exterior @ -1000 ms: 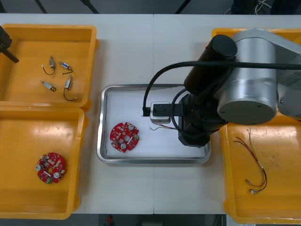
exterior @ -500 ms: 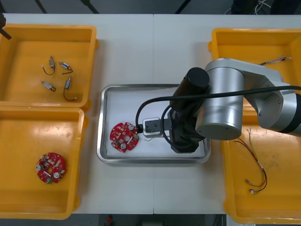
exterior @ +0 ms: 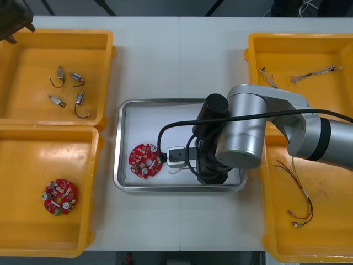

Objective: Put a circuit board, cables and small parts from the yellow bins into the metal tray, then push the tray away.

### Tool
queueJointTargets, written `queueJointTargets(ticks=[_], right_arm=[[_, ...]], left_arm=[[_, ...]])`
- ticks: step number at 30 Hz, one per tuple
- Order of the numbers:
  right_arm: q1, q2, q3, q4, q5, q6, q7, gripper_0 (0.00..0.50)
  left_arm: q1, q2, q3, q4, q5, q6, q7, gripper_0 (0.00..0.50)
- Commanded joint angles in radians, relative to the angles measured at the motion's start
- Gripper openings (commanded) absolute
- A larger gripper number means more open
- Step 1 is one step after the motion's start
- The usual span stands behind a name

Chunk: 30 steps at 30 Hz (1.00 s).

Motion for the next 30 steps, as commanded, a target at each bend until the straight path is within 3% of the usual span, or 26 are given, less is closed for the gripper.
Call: queueJointTargets(ticks=[1,3,4,7,10,12,17,22,30], right_arm=[[-0.035,0.024,0.015,0.013,-0.005,-0.010,0.010,0.000],[-0.035,0.023,0.015,0.013,-0.006,-0.010,0.010,0.021],[-0.035,0.021,0.015,0.013,-0.006,-0.010,0.008,0.150],[-0.035,0.021,0.015,0.013,0.006,-0.010,0.005,0.348],[-0.035,0.021,0.012,0.013,0.014,-0.005,0.005,0.460],[-0.035,0.018,0.003,0.013,0.009,-0.004,0.005,0.496],[-0.035,-0.006,-0.067,-0.003,-0.057,0.027,0.001,0.500],[-0.037,-0.043,-0.194,-0.052,-0.153,0.131,-0.001,0.500],[-0.037,-0.120,-0.360,-0.068,-0.290,0.216,-0.015,0.500]], left_arm=[[-0.053,-0.021,-0.038,0.042,-0.035,-0.062,-0.137,0.500],[-0.053,-0.031,-0.038,0.069,-0.035,-0.094,-0.180,0.500],[-0.053,-0.037,-0.038,0.089,-0.035,-0.115,-0.204,0.500],[-0.053,-0.052,-0.038,0.138,-0.038,-0.169,-0.261,0.500],[-0.053,-0.069,-0.038,0.178,-0.041,-0.224,-0.316,0.500],[-0.052,-0.080,-0.038,0.206,-0.044,-0.256,-0.346,0.500],[-0.053,-0.112,-0.038,0.267,-0.047,-0.322,-0.419,0.500],[-0.052,-0.147,-0.059,0.324,-0.049,-0.376,-0.480,0.500],[-0.042,-0.170,-0.147,0.345,-0.047,-0.387,-0.482,0.500]])
